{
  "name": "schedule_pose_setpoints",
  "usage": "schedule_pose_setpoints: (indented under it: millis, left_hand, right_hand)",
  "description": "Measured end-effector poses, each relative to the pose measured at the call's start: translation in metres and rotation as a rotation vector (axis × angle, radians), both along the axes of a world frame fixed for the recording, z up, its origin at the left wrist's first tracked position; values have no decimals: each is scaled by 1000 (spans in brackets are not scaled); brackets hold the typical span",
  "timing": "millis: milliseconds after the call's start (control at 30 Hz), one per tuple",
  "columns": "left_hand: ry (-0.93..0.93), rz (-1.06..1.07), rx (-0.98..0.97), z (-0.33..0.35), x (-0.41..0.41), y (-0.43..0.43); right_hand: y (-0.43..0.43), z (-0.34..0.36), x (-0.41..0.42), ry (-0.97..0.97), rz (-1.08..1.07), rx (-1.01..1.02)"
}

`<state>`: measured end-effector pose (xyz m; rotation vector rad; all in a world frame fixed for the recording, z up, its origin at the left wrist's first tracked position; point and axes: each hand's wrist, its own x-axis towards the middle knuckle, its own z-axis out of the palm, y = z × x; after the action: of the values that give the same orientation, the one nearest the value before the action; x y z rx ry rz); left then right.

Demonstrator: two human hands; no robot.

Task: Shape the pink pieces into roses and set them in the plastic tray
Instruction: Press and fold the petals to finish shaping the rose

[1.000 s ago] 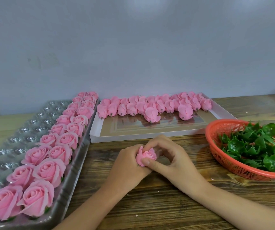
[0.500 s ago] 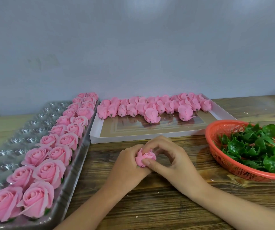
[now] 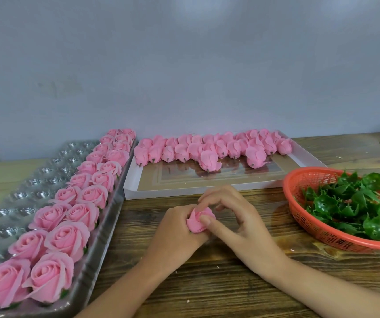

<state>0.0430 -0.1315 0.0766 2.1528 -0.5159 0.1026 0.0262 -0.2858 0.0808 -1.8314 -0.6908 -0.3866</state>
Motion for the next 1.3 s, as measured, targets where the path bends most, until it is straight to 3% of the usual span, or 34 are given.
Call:
schedule_pose_setpoints:
  millis: [567, 800, 1300]
  left_hand:
    - [-9, -5, 280, -1, 0, -3]
    - [21, 21, 230, 4, -4, -4]
    - [-175, 79, 351, 2, -9, -4]
  right_hand:
    - [5, 3, -4, -82, -3, -106]
    - [6, 3, -5, -88, -120, -77]
    - [12, 1, -6, -20, -126, -60]
